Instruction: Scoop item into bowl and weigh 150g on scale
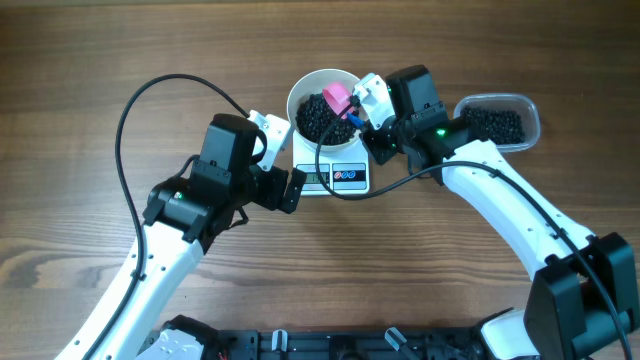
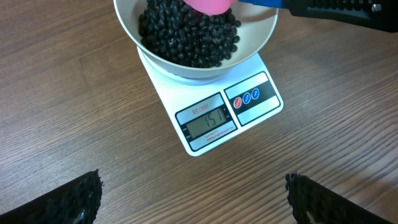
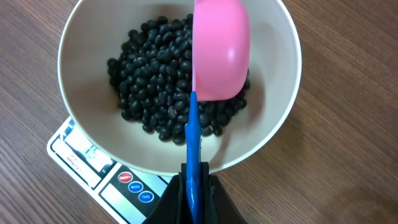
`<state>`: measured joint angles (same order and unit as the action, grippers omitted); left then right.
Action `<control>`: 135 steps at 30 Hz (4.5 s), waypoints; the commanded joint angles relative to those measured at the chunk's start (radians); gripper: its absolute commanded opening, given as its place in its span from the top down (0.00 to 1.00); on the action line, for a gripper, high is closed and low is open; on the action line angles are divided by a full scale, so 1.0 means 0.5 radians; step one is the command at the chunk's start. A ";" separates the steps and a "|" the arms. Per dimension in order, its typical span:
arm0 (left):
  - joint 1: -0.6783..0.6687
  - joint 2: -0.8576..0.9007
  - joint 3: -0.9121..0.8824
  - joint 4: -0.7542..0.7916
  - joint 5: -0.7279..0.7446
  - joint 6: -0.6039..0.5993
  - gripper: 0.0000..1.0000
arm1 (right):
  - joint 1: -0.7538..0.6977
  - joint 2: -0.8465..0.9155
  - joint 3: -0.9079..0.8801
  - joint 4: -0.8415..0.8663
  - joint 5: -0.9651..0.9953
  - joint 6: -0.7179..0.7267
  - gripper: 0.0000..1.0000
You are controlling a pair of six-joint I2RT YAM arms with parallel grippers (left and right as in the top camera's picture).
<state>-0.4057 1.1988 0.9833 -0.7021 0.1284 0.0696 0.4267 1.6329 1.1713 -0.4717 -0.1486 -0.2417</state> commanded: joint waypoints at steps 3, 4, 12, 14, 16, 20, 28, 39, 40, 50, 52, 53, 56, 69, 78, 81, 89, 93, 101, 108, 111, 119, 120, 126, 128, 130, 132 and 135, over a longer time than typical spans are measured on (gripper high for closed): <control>0.008 0.001 -0.003 0.005 -0.005 -0.011 0.00 | 0.005 0.030 0.013 -0.040 -0.171 -0.039 0.96; 0.008 0.001 -0.003 0.005 -0.005 -0.011 0.00 | 0.005 0.030 0.013 -0.048 -0.181 -0.039 0.96; 0.008 0.001 -0.003 0.005 -0.005 -0.011 0.00 | 0.005 0.030 0.013 -0.060 -0.230 0.012 0.96; 0.008 0.001 -0.003 0.005 -0.005 -0.011 0.00 | 0.002 0.029 0.013 -0.001 -0.231 0.187 0.96; 0.008 0.001 -0.003 0.005 -0.005 -0.011 0.00 | 0.002 0.022 0.013 0.059 -0.232 0.330 0.96; 0.008 0.001 -0.003 0.005 -0.005 -0.011 0.00 | 0.002 -0.029 0.013 0.073 -0.246 0.335 0.96; 0.008 0.001 -0.003 0.005 -0.005 -0.011 0.00 | 0.002 -0.184 0.013 0.075 -0.246 0.400 0.96; 0.008 0.001 -0.003 0.005 -0.005 -0.011 0.00 | -0.003 -0.195 0.013 0.085 -0.379 0.481 0.96; 0.008 0.001 -0.003 0.005 -0.005 -0.011 0.00 | -0.003 -0.195 0.013 0.086 -0.375 0.468 0.96; 0.008 0.001 -0.003 0.005 -0.005 -0.011 0.00 | 0.001 -0.195 0.013 0.048 -0.191 0.187 0.96; 0.008 0.001 -0.003 0.005 -0.005 -0.011 0.00 | -0.002 -0.195 0.013 0.050 -0.192 0.277 0.96; 0.008 0.001 -0.003 0.005 -0.005 -0.011 0.00 | -0.002 -0.195 0.013 0.046 -0.211 0.278 0.96; 0.008 0.001 -0.003 0.005 -0.005 -0.011 0.00 | -0.002 -0.195 0.013 0.053 -0.120 0.293 0.96; 0.008 0.001 -0.003 0.005 -0.005 -0.011 0.00 | -0.003 -0.195 0.013 0.052 -0.246 0.349 0.96; 0.008 0.001 -0.003 0.005 -0.005 -0.011 0.00 | -0.003 -0.195 0.013 0.066 -0.243 0.347 0.96; 0.008 0.001 -0.003 0.005 -0.005 -0.011 0.00 | -0.003 -0.195 0.013 0.067 -0.245 0.392 0.96; 0.008 0.001 -0.003 0.005 -0.005 -0.011 0.00 | -0.003 -0.194 0.013 0.028 -0.395 0.223 0.96; 0.008 0.001 -0.003 0.005 -0.005 -0.011 0.00 | -0.003 -0.193 0.013 0.060 -0.183 0.283 0.96; 0.008 0.001 -0.003 0.005 -0.005 -0.011 0.00 | -0.003 -0.193 0.013 0.048 -0.140 0.314 0.96; 0.008 0.001 -0.003 0.005 -0.005 -0.011 0.00 | -0.003 -0.193 0.013 0.046 -0.230 0.333 0.96; 0.008 0.001 -0.003 0.005 -0.005 -0.011 0.00 | -0.003 -0.193 0.013 0.046 -0.230 0.334 0.96; 0.008 0.001 -0.003 0.005 -0.005 -0.011 0.00 | -0.003 -0.193 0.013 0.046 -0.230 0.333 0.96; 0.008 0.001 -0.003 0.005 -0.005 -0.011 0.00 | -0.003 -0.193 0.013 0.046 -0.229 0.333 0.96; 0.008 0.001 -0.003 0.005 -0.005 -0.011 0.00 | -0.003 -0.193 0.013 0.046 -0.228 0.331 0.96; 0.008 0.001 -0.003 0.005 -0.005 -0.011 0.00 | -0.003 -0.193 0.013 0.046 -0.230 0.301 0.96; 0.008 0.001 -0.003 0.005 -0.005 -0.011 0.00 | 0.014 -0.193 0.013 0.018 -0.232 -0.068 0.96; 0.008 0.001 -0.003 0.005 -0.005 -0.011 0.00 | 0.021 -0.193 0.013 0.024 -0.166 -0.111 0.96; 0.008 0.001 -0.003 0.005 -0.005 -0.011 0.00 | 0.020 -0.193 0.013 0.031 -0.153 0.185 0.96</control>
<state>-0.4057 1.1988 0.9833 -0.7021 0.1284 0.0696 0.4313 1.5555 1.1713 -0.4629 -0.2405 -0.2180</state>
